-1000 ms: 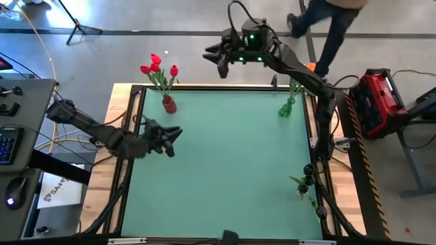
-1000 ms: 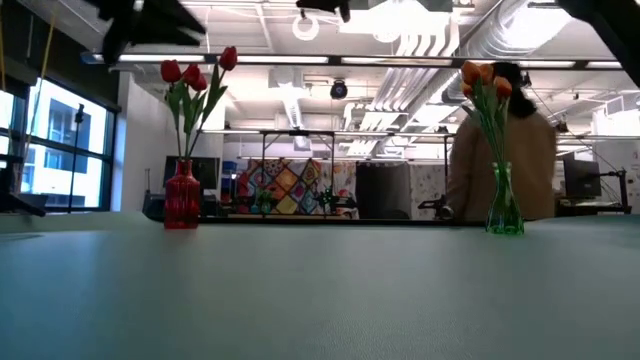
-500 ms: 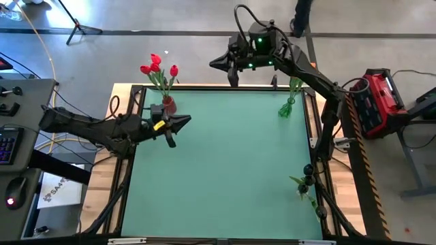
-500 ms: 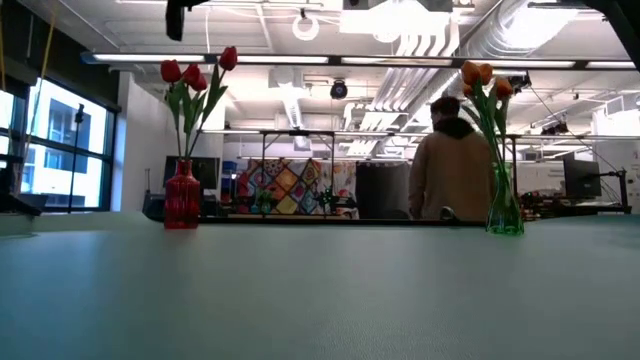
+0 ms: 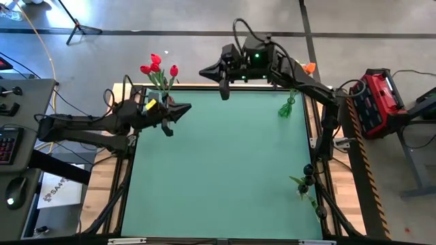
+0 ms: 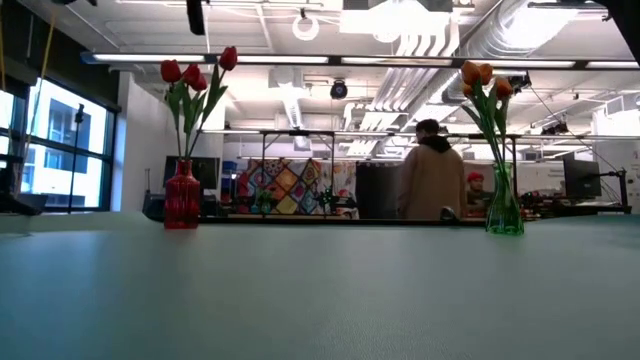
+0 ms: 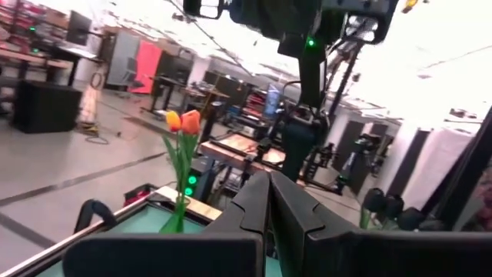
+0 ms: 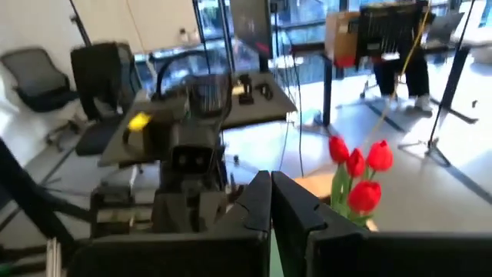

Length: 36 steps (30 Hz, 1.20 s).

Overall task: Sort flowers into vase by color
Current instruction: Return to Home Position

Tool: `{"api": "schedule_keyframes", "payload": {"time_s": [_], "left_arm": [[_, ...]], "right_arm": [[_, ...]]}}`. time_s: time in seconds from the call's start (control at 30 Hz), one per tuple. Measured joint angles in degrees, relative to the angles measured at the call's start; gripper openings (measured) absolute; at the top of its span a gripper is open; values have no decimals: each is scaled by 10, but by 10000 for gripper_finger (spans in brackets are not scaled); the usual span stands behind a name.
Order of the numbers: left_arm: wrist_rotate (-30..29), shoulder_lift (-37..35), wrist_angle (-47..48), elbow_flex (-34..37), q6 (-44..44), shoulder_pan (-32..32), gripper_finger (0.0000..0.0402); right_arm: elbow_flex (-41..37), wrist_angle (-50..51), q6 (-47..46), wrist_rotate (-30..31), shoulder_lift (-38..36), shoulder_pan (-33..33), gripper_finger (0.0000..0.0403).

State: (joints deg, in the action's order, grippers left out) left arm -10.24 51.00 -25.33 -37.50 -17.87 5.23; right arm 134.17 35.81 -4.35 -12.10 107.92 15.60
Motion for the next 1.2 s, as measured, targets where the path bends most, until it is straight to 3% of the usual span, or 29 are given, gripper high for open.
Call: {"api": "schedule_keyframes", "payload": {"time_s": [0.17,0.3,0.5,0.63,0.83,0.97,1.13,1.2], "left_arm": [[50,-7,2,0,0,30,0],[63,-31,8,-3,6,55,0],[153,-48,99,-57,20,100,0],[186,-47,117,-64,20,106,0],[187,-47,127,-65,36,106,0],[187,-47,138,-65,35,106,0],[187,-46,138,-65,32,105,0],[185,-45,138,-65,31,105,0]], "right_arm": [[-1,37,-7,32,-5,-13,0],[-1,28,-1,103,-30,-40,0],[0,37,16,217,-73,-98,0],[0,96,-4,311,-103,-139,0],[0,253,-73,456,-132,-179,0],[0,328,-113,456,-150,-174,0],[0,246,-68,303,-182,-139,0],[0,225,-46,270,-195,-128,0]]}}
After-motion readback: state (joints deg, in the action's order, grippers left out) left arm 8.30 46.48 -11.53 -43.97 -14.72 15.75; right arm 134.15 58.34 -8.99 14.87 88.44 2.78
